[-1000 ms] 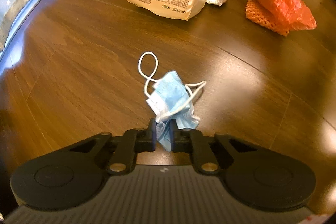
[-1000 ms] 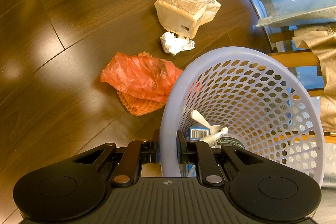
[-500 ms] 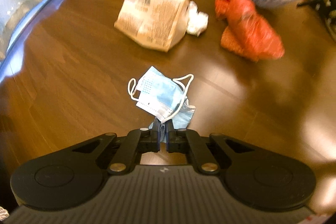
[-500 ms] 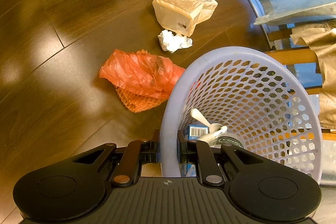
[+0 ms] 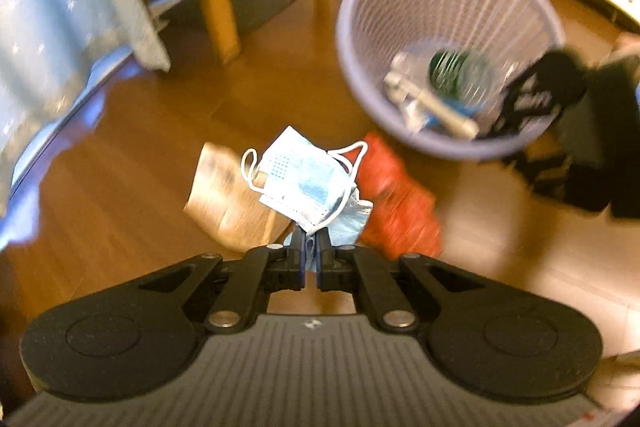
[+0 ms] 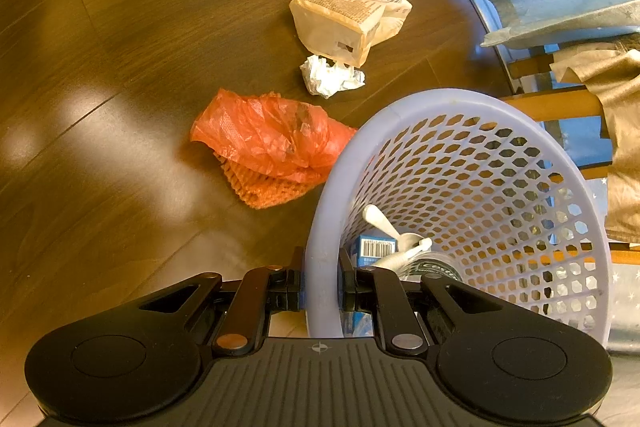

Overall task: Collect trash
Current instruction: 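Carry the mask over the wastebasket and open the left tool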

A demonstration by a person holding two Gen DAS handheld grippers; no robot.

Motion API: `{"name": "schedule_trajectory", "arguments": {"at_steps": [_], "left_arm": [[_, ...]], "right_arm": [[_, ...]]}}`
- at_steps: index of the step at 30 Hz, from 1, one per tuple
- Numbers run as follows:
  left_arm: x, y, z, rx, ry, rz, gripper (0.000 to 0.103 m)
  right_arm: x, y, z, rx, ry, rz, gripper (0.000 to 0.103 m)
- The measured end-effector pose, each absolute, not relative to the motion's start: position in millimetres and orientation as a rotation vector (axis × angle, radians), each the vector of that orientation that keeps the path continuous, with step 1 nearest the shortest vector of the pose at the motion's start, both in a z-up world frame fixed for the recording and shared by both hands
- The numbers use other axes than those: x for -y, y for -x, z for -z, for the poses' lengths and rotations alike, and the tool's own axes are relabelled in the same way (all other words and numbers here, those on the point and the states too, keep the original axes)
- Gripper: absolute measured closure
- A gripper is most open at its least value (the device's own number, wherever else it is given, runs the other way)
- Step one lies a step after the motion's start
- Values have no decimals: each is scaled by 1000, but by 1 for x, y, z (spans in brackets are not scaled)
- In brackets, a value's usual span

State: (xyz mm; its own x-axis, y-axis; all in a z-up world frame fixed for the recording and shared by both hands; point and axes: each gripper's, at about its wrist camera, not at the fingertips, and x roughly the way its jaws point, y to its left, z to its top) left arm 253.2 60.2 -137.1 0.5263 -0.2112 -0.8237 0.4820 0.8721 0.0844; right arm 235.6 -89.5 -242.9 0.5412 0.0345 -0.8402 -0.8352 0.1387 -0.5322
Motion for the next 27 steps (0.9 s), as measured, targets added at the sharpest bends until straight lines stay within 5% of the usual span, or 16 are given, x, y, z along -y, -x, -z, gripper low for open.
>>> {"name": "schedule_trajectory", "arguments": {"at_steps": [17,19,22,27], "left_arm": [[42,-297,94,-788,-308,615,100],[53,-306,97,-779,-308,629,96],[62,-316,102,-774,-283,642,71],[58,-318,100,-754,-282,616,72]], "right_arm": [[94,-232,238,-787,1266,-745,93],[95,-232,238,-787,1265,-745,93],[95,-234,238,-789,1262,-744,94],[97,-237,239,-790,1251,-740,93]]}}
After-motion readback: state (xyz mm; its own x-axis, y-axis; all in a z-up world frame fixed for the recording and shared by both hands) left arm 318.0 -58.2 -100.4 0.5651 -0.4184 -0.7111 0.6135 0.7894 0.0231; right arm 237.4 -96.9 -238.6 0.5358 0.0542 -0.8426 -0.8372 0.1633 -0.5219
